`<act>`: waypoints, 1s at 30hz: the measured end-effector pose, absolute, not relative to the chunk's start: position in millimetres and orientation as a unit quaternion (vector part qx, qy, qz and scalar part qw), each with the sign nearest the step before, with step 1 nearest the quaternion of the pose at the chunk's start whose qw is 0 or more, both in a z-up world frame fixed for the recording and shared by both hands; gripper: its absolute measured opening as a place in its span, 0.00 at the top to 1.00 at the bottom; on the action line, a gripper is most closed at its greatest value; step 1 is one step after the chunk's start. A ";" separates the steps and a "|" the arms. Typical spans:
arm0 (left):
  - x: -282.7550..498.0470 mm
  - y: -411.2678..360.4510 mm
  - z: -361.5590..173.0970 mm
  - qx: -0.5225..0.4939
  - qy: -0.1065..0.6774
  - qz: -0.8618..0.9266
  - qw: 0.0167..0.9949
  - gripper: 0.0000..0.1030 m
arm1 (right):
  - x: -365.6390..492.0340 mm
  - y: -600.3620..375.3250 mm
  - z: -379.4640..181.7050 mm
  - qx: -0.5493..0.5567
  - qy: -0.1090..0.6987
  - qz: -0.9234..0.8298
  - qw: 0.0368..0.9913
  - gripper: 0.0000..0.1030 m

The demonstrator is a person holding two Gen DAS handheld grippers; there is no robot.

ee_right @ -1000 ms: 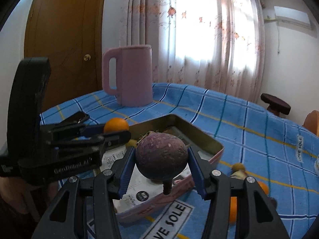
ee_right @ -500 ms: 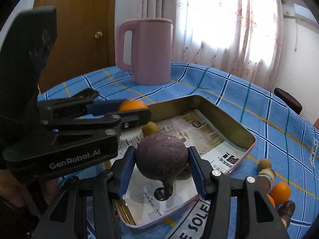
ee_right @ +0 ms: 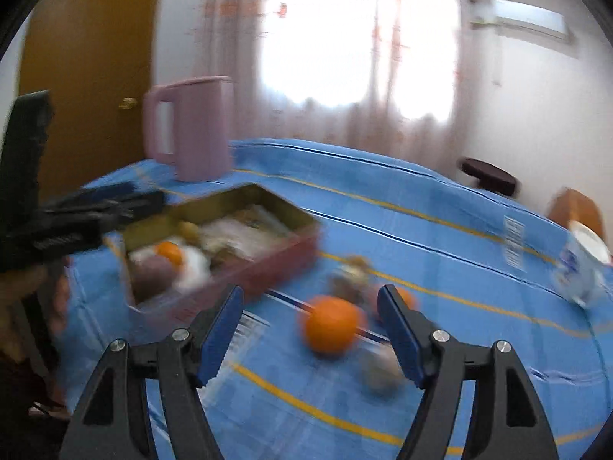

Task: Organize fruits
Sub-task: 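Lift both grippers away from the tin, then grasp the small brown-labelled jar with the right gripper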

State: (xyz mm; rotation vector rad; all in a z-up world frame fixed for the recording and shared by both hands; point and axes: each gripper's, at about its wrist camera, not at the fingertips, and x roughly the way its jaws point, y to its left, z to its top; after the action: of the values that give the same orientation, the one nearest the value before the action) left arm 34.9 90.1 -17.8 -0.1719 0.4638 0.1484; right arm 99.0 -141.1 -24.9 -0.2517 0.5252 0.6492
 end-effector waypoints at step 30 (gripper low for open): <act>84.8 -31.3 -35.9 -0.001 0.304 -0.046 0.951 0.22 | 127.4 -186.8 -42.1 -0.058 0.322 0.286 0.901 0.65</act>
State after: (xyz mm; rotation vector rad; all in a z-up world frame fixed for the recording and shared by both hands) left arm 84.8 -31.3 -35.9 -0.0016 0.6186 -0.0934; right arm 127.4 -186.8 -42.1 -0.1195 0.6659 0.5913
